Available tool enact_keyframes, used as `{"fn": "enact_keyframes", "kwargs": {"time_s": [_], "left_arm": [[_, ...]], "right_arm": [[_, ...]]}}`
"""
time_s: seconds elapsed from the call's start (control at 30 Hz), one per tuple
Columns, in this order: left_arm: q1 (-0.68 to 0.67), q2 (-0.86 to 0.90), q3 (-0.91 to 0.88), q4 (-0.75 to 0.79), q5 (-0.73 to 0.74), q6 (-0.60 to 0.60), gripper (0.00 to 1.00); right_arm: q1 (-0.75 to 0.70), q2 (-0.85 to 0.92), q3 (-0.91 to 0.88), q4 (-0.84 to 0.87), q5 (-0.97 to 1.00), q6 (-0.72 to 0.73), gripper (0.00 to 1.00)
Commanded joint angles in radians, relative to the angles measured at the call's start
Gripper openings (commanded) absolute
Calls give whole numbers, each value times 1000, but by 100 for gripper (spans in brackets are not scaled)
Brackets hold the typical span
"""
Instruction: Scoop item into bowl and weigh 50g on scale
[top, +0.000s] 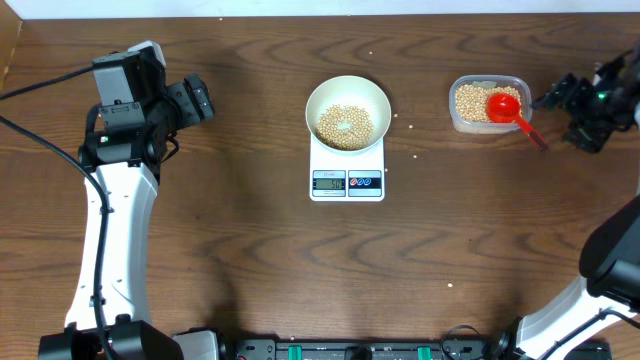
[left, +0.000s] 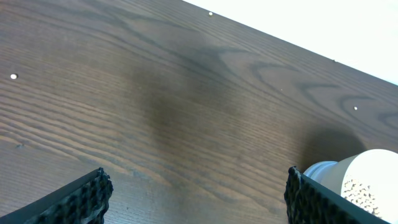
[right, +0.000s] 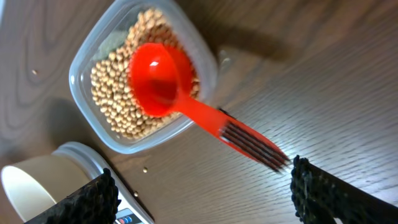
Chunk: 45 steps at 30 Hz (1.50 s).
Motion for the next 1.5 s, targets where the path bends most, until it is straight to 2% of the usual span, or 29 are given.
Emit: {"fn": "enact_keyframes", "kwargs": {"time_s": [0.0, 0.33, 0.77, 0.87, 1.03, 1.33, 1.47], "left_arm": [[2, -2, 9, -2, -10, 13, 91], [2, -2, 9, -2, -10, 14, 91], [2, -2, 9, -3, -10, 14, 91], [2, -2, 9, -3, -10, 13, 91], [2, -2, 9, -3, -10, 14, 91], [2, -2, 9, -3, -10, 14, 91], [2, -2, 9, -3, -10, 13, 91]], "right_arm": [[-34, -31, 24, -5, -65, -34, 89], [-58, -85, 24, 8, -87, -92, 89], [-33, -360, 24, 60, -74, -192, 95], [-29, -406, 24, 37, -75, -195, 99], [-29, -452, 24, -22, -74, -115, 99], [-29, -453, 23, -96, -74, -113, 99], [-33, -454, 23, -189, -71, -194, 99]]}}
